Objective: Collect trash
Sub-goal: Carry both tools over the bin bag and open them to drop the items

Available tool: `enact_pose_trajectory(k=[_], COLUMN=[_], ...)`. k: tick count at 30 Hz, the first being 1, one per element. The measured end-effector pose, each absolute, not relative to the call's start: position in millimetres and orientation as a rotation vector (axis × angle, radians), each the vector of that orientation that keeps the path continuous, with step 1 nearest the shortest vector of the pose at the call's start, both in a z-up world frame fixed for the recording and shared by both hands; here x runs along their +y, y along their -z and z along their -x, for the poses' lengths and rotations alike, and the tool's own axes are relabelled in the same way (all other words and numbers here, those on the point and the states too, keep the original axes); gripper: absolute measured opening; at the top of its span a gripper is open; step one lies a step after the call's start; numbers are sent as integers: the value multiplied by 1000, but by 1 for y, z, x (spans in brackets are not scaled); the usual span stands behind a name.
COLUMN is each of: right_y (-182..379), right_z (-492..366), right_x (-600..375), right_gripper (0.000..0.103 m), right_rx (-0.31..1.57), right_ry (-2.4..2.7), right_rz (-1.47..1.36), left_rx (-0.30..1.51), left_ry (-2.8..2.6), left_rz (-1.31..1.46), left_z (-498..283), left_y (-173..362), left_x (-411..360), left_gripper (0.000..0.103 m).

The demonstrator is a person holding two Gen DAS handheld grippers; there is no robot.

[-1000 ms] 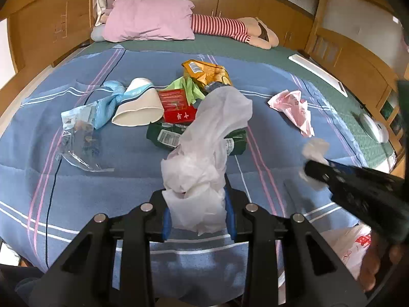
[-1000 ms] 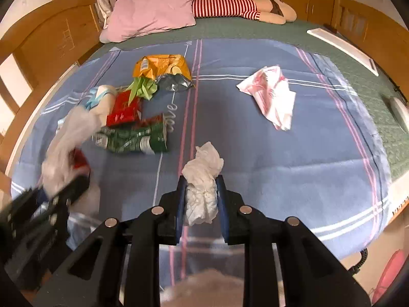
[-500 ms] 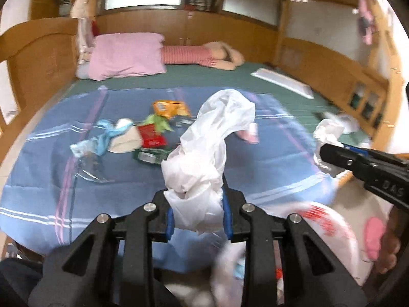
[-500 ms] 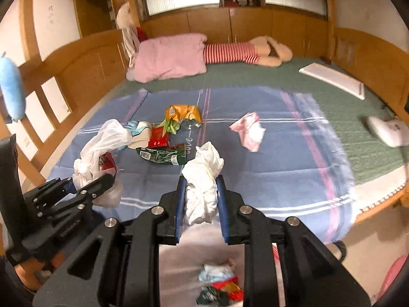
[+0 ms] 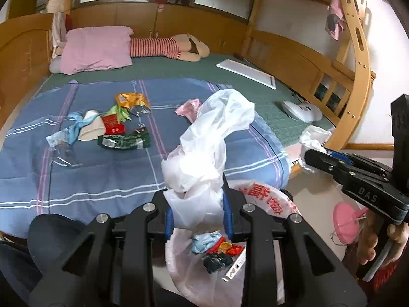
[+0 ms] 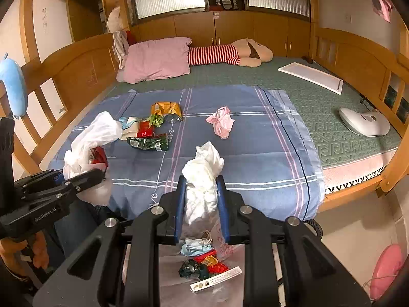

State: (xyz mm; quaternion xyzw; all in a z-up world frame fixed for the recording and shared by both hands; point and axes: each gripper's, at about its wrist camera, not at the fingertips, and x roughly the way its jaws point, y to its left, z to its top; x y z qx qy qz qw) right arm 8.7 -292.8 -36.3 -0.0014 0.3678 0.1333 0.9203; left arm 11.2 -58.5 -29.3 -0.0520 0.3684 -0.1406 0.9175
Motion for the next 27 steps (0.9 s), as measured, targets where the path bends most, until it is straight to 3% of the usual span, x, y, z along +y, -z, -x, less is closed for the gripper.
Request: enact_pose_trajectory(k=[15, 16, 17, 19, 25, 27], right_y=[42, 43, 42, 36, 17, 13], right_z=[7, 8, 9, 12, 15, 17], right_x=[-297, -298, -299, -306, -325, -329], right_gripper=[27, 35, 52, 74, 75, 75], right_rx=[855, 862, 863, 834, 730, 700], right_ry=[-268, -273, -276, -265, -233, -220], right_rz=[77, 77, 69, 22, -79, -99], left_rx=[807, 810, 812, 821, 849, 866], left_ry=[379, 384, 387, 397, 430, 451], left_rz=[36, 32, 29, 20, 10, 5], left_z=[-7, -7, -7, -7, -8, -8], left_y=[41, 42, 42, 45, 52, 56], left_x=[-87, -88, -89, -93, -101, -103], left_gripper=[30, 31, 31, 31, 32, 40])
